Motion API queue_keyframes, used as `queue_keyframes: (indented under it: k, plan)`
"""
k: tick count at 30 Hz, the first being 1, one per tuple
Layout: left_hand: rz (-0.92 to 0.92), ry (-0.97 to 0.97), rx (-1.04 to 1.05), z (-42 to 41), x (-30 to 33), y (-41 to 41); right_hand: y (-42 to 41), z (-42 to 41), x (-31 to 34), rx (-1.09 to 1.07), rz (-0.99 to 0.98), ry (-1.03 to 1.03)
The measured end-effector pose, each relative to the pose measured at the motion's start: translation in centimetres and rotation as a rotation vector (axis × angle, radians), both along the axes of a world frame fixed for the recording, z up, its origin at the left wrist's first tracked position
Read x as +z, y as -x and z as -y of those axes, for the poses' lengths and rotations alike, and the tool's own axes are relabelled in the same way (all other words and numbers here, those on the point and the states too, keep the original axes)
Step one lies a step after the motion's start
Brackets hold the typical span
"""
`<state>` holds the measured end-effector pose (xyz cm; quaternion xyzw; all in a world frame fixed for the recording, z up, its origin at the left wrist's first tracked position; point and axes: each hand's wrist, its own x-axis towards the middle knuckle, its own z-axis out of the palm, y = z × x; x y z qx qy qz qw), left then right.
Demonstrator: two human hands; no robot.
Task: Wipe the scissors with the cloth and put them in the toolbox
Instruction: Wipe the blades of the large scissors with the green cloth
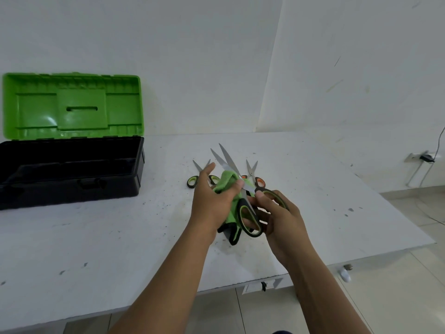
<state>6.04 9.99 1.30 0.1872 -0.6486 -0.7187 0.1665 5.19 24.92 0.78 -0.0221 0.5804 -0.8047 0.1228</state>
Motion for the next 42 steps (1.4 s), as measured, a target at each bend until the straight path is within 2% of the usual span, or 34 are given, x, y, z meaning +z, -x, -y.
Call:
queue_keyframes:
  k: [3, 5, 10, 14, 19, 25, 31, 42]
  plan:
    - [-0.02, -0.202, 0.119, 0.5, 0.7, 0.5, -0.4, 0.0, -0.2, -0.003, -0.009, 0.013]
    - [-0.04, -0.249, 0.191, 1.0, 1.1, 0.8, -0.8, 0.1, -0.4, -0.015, -0.007, 0.011]
    - [-0.004, -0.168, 0.079, -1.1, 0.5, -0.2, -1.2, 1.0, -0.6, -0.1, 0.006, 0.02]
    - [-0.004, -0.172, 0.154, -0.5, 0.9, 0.2, -1.8, 1.2, -0.7, -0.07, 0.002, -0.011]
    - [-0.056, -0.3, 0.265, 0.9, 2.4, 0.8, -2.3, 1.3, 0.0, -0.042, -0.009, -0.041]
    - [-0.029, -0.251, 0.187, -1.9, 1.3, -0.4, -1.7, 1.8, 0.7, -0.081, -0.009, -0.003]
    - [-0.054, -0.272, 0.25, 0.6, 3.1, 1.1, -2.2, 0.4, 0.9, -0.013, -0.001, -0.023]
    - [-0.073, -0.329, 0.324, 1.6, 2.8, 2.3, -3.2, -1.0, -0.5, -0.031, -0.013, -0.093]
